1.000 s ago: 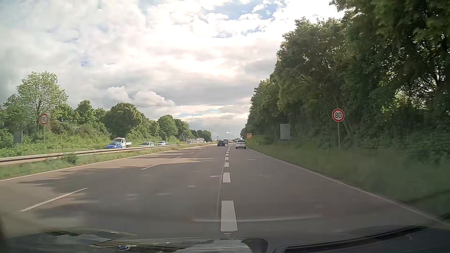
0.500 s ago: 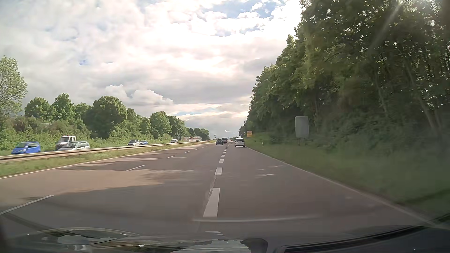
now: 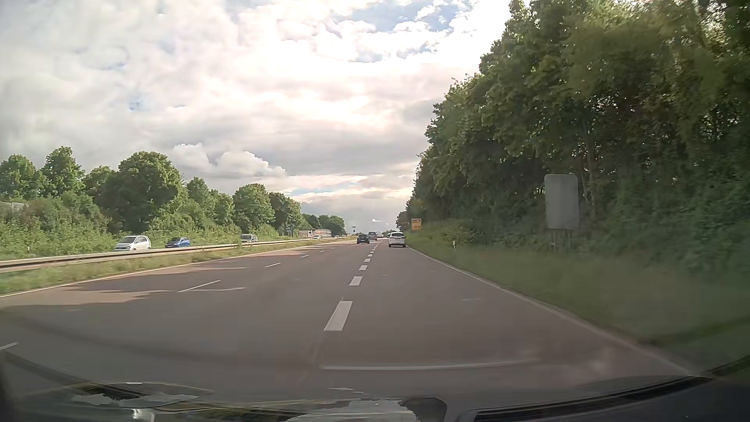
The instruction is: Follow the waypoints while adhering to traffic rules and regulations
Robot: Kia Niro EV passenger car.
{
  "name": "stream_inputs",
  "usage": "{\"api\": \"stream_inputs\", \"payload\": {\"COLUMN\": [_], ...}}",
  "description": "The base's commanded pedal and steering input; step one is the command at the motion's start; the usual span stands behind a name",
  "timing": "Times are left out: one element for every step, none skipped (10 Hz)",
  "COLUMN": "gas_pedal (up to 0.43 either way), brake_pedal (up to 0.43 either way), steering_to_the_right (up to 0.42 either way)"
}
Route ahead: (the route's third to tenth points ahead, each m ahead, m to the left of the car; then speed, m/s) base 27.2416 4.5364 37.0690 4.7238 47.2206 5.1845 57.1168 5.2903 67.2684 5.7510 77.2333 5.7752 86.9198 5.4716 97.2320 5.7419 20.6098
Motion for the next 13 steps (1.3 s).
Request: {"api": "stream_inputs", "payload": {"gas_pedal": [0.098,0.098,0.098,0.098,0.098,0.098,0.098,0.098,0.098,0.098,0.098,0.098,0.098], "brake_pedal": [0.000,0.000,0.000,0.000,0.000,0.000,0.000,0.000,0.000,0.000,0.000,0.000,0.000], "steering_to_the_right": [0.001,0.001,0.001,0.001,0.001,0.001,0.001,0.001,0.001,0.001,0.001,0.001,0.000]}}
